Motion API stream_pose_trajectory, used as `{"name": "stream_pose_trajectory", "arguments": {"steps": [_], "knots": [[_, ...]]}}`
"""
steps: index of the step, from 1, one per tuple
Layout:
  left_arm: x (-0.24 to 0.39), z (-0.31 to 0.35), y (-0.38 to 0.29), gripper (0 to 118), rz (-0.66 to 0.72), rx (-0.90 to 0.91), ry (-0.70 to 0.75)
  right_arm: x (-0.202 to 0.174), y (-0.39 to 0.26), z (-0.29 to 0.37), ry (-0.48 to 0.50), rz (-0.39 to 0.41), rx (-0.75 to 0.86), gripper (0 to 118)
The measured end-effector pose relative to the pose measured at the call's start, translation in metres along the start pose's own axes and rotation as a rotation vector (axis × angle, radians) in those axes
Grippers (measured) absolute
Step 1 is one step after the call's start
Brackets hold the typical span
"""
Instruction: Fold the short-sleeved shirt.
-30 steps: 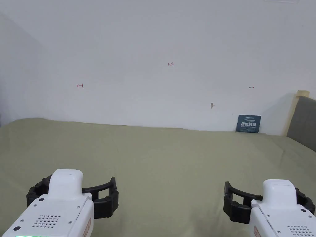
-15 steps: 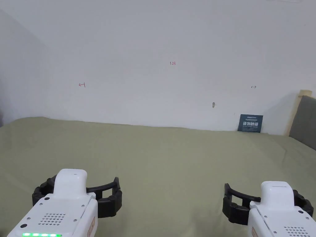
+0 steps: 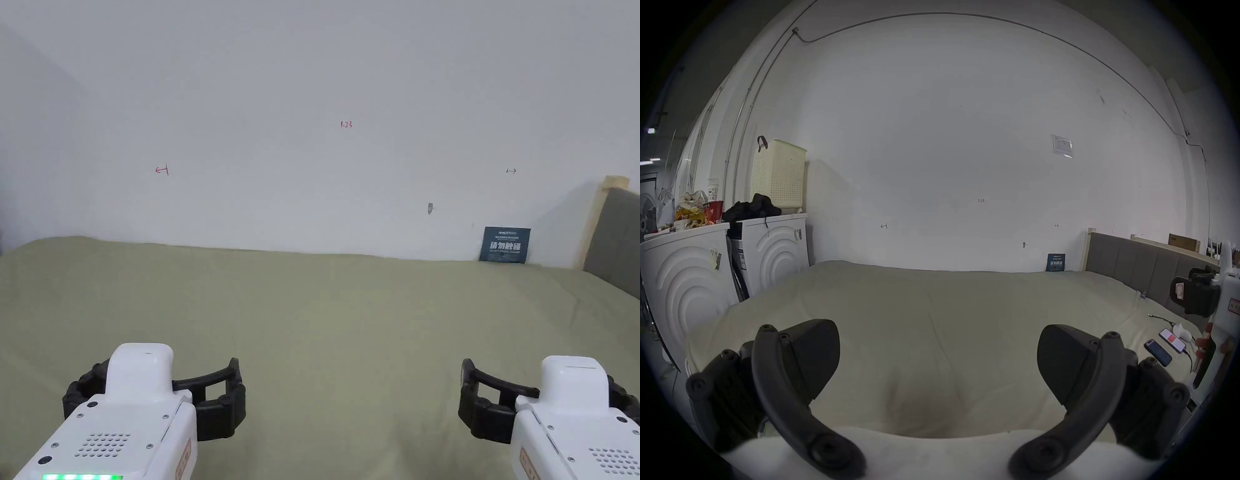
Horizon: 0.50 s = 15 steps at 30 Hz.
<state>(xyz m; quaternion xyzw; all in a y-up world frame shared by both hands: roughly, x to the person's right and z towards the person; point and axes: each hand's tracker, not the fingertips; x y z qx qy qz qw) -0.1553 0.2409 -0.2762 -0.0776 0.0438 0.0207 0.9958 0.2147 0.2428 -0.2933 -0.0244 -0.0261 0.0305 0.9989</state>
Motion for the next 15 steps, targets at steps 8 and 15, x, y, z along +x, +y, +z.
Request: {"name": "stream_pose_trajectory", "arguments": {"steps": [8, 15], "knots": [[0.0008, -0.0018, -0.0004, 118, -0.003, -0.012, -0.005, 0.0005, 0.0014, -0.0051, -0.007, -0.023, -0.039, 118], [0.0, -0.0024, 0.0062, 118, -0.01, 0.003, -0.005, -0.0061, -0.0011, -0.0021, -0.001, 0.071, -0.049, 118]]}}
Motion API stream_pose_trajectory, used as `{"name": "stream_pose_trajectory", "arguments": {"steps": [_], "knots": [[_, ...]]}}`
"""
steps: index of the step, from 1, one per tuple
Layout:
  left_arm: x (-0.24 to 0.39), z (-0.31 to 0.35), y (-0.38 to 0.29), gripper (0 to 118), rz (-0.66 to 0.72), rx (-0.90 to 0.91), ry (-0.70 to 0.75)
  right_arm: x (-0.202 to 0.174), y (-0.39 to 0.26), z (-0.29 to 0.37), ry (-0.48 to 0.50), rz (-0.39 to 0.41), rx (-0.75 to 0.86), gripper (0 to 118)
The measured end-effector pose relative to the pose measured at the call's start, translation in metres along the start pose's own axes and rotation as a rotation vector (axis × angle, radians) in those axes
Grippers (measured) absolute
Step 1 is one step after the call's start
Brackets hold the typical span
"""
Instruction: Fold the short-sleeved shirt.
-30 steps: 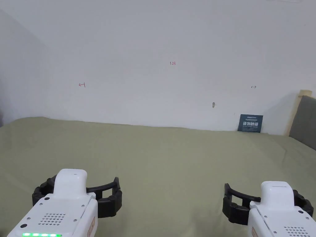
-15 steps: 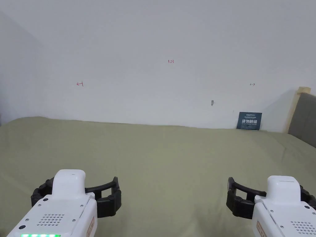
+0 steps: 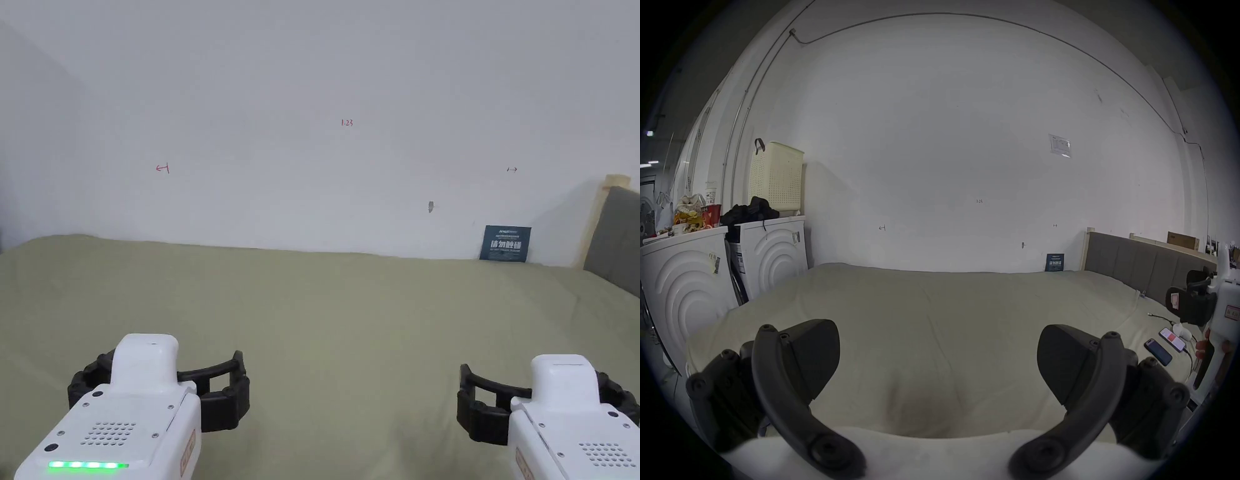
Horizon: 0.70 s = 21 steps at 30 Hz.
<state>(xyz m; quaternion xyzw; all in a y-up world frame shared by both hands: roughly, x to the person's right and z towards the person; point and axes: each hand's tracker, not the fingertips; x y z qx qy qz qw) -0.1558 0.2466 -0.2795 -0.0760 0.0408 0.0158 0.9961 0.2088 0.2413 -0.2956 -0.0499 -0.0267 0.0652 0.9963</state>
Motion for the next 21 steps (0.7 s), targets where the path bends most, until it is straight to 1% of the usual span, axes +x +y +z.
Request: {"name": "stream_pose_trajectory", "arguments": {"steps": [3, 5, 10, 14, 18, 21], "knots": [[0.0, -0.001, 0.002, 118, 0.002, -0.001, -0.002, 0.004, 0.002, 0.001, 0.036, -0.041, -0.005, 118], [0.0, -0.001, 0.003, 118, 0.001, -0.003, 0.002, 0.005, 0.004, 0.001, 0.033, -0.051, -0.013, 118], [-0.001, 0.0, 0.003, 118, 0.0, 0.0, 0.006, 0.006, 0.007, -0.001, -0.004, -0.026, -0.004, 118], [-0.004, 0.001, 0.003, 118, 0.017, 0.006, 0.007, 0.009, 0.009, -0.001, 0.001, -0.056, -0.003, 118], [-0.004, 0.001, 0.005, 118, 0.016, 0.011, 0.015, 0.012, 0.008, 0.002, 0.015, -0.056, 0.006, 118], [-0.004, 0.003, 0.006, 118, 0.005, 0.017, 0.014, 0.014, 0.005, 0.005, 0.037, -0.088, 0.023, 118]]}}
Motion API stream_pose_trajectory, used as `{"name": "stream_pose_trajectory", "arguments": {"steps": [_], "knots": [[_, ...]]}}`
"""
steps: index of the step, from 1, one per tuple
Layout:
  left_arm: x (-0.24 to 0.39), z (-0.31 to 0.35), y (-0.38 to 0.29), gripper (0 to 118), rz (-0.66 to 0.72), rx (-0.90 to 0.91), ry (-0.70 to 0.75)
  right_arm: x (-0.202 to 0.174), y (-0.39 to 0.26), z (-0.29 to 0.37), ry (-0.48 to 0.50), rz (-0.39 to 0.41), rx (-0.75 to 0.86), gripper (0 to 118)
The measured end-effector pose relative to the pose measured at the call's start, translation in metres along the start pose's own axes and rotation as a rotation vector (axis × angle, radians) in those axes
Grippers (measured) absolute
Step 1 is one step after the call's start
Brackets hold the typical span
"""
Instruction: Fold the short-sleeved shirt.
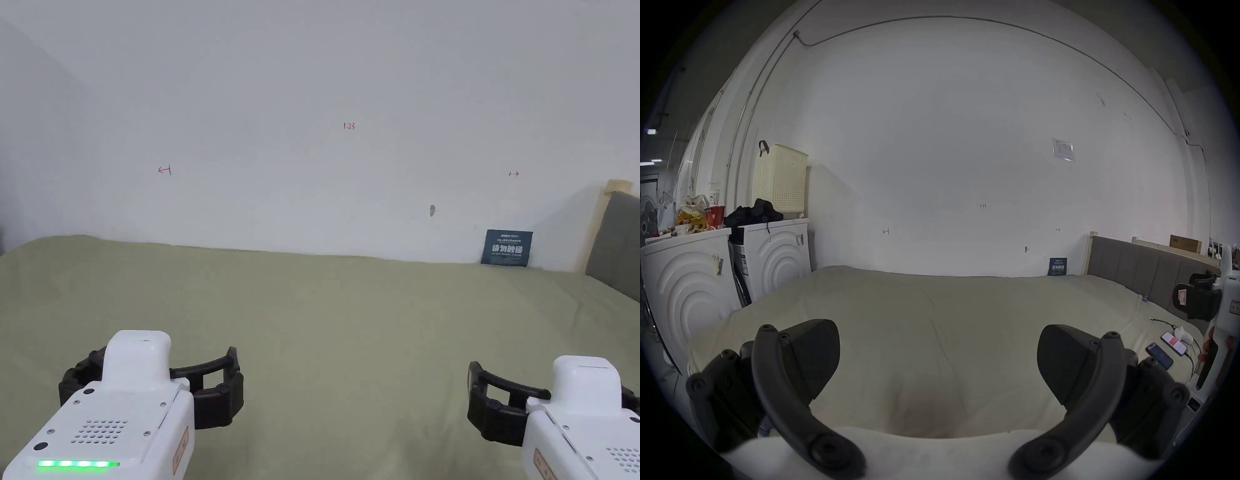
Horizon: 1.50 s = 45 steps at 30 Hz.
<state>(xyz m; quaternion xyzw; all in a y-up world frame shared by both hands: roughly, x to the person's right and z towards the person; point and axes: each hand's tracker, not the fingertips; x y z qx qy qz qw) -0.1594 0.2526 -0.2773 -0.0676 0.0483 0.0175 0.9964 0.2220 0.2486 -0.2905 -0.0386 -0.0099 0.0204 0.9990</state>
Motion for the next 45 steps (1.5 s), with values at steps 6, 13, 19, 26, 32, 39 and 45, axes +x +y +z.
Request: {"name": "stream_pose_trajectory", "arguments": {"steps": [6, 13, 19, 26, 32, 39, 45], "knots": [[0.001, 0.0, -0.001, 118, 0.01, -0.001, -0.001, 0.002, 0.001, 0.004, 0.048, -0.044, -0.015, 118], [0.002, -0.003, -0.003, 118, -0.01, -0.034, -0.021, -0.001, 0.014, 0.0, 0.017, -0.022, -0.068, 118], [0.002, -0.003, -0.005, 118, -0.008, -0.04, -0.013, 0.003, 0.018, -0.003, 0.055, -0.035, -0.099, 118], [0.001, -0.005, -0.002, 118, -0.006, -0.044, -0.013, 0.001, 0.016, -0.007, 0.007, 0.005, -0.146, 118], [0.003, -0.006, -0.002, 118, -0.017, -0.049, -0.012, 0.004, 0.017, -0.008, 0.031, -0.048, -0.16, 118], [0.004, -0.005, -0.004, 118, -0.005, -0.048, -0.016, 0.007, 0.023, -0.006, 0.041, -0.065, -0.154, 118], [0.006, -0.005, -0.006, 118, -0.015, -0.056, -0.02, 0.01, 0.025, -0.007, -0.018, -0.081, -0.177, 118]]}}
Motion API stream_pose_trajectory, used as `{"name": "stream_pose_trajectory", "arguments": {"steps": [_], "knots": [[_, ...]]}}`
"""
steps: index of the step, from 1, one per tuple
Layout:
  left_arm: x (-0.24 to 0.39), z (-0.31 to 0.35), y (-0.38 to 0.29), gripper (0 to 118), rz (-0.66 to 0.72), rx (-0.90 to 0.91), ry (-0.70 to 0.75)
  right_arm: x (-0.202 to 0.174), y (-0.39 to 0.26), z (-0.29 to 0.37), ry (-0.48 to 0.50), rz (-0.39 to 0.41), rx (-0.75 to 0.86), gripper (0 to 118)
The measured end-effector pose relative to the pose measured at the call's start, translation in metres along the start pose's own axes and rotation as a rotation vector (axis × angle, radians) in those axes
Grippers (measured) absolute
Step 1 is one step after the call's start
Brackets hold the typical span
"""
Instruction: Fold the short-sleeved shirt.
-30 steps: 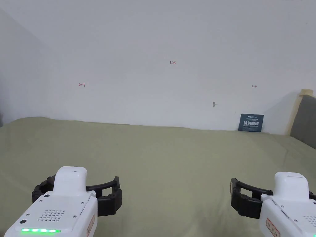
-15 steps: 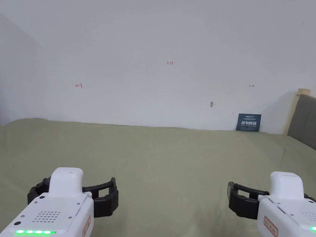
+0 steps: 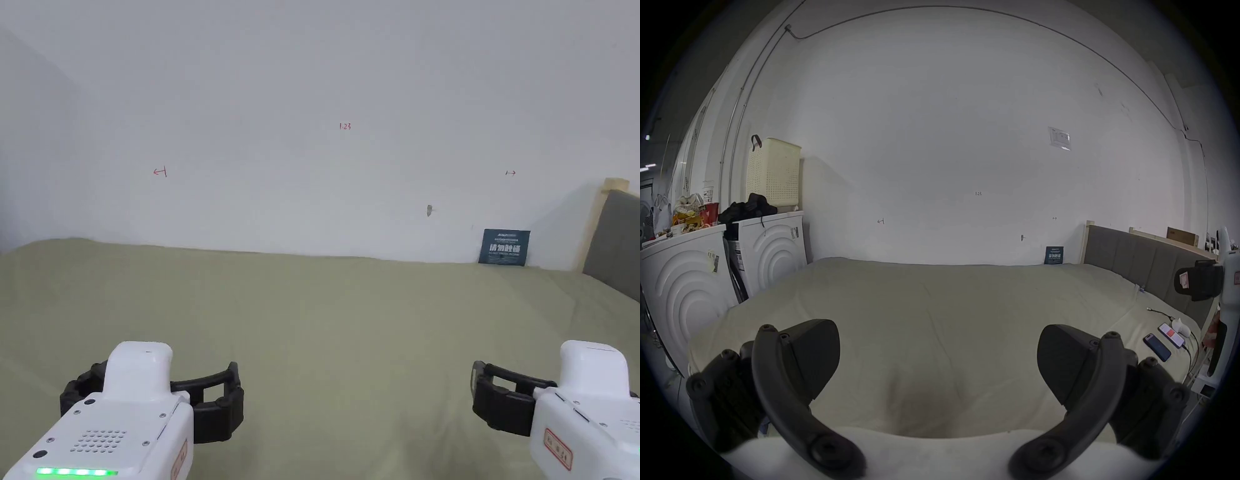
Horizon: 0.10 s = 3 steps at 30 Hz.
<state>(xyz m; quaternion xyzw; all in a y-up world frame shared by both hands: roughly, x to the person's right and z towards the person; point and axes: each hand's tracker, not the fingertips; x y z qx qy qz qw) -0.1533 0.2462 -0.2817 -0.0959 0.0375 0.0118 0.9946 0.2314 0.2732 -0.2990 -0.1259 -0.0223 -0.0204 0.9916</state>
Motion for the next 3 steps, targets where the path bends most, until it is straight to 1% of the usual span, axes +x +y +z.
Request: {"name": "stream_pose_trajectory", "arguments": {"steps": [3], "knots": [[0.0006, 0.0003, 0.0, 118, 0.003, 0.001, -0.007, 0.0058, -0.001, 0.0021, 0.013, -0.048, 0.032, 118]]}}
